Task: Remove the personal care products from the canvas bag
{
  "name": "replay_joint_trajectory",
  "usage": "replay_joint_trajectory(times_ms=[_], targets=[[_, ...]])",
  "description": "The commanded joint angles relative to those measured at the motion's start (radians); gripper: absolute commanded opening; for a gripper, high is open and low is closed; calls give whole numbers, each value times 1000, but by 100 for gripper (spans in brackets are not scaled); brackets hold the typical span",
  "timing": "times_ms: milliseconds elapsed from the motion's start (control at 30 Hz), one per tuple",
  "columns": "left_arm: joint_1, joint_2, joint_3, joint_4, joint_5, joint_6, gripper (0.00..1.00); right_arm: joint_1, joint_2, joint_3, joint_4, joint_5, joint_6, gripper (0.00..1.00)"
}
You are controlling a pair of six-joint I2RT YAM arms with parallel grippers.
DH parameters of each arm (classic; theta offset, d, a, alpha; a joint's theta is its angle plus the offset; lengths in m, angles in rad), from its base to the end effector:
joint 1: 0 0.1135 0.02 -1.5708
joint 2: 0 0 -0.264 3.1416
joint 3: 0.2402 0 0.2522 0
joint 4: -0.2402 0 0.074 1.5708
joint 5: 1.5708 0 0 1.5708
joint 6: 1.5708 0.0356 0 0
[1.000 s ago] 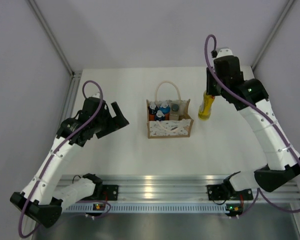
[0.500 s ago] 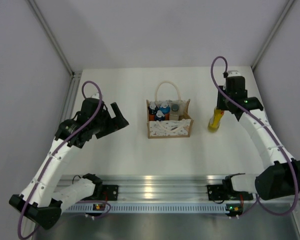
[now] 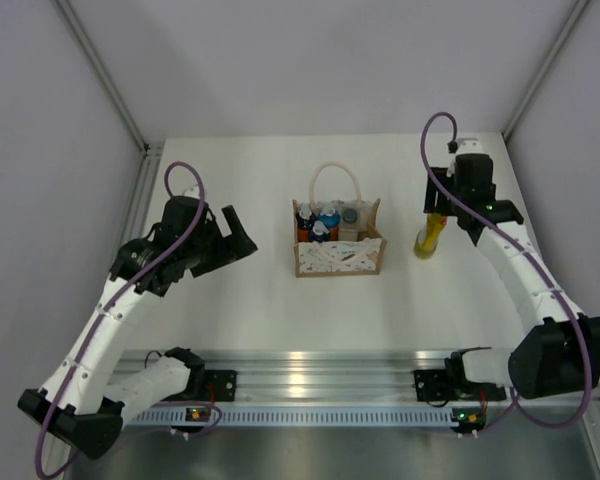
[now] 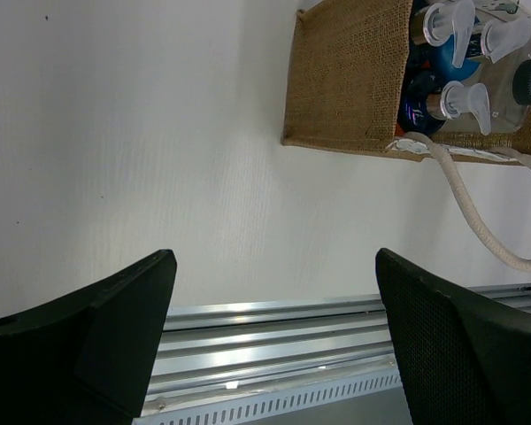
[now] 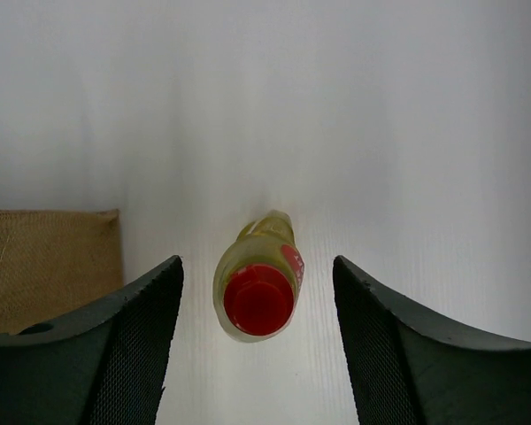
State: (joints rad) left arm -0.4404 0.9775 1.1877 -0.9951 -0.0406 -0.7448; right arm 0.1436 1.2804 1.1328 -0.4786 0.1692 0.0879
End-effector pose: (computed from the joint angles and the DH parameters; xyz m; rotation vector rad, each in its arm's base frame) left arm 0.1607 -0.0741 0.3647 -0.3867 2.3869 -0.5191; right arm 0.2819 0.0347 0.3258 0.0338 2.1870 -0.0551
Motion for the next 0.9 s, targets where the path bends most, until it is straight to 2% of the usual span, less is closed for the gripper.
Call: replay_joint_trajectory(times_ms=[0, 100, 200, 333, 500, 633, 867], targets=[[-3, 7, 15, 7, 11, 21, 99, -13, -38, 56, 69, 19, 9, 67], [-4, 27, 21, 9, 8, 22, 99, -4, -56, 132, 14, 7, 15, 67], [-3, 49, 23, 7, 10, 21, 99, 59, -76, 194, -11, -36, 9, 66], [-4, 88, 27, 10, 16, 15, 99, 245, -82, 225, -14, 3, 15, 65], [-6, 119, 33, 9, 10, 13, 99, 392, 16, 258, -26, 15, 128, 61], [-7, 125, 33, 9, 2, 13, 99, 511, 108, 309, -92, 182, 287, 61], [-8, 112, 3, 9, -13, 4, 99, 571, 316, 485, -274, 237, 381, 61]])
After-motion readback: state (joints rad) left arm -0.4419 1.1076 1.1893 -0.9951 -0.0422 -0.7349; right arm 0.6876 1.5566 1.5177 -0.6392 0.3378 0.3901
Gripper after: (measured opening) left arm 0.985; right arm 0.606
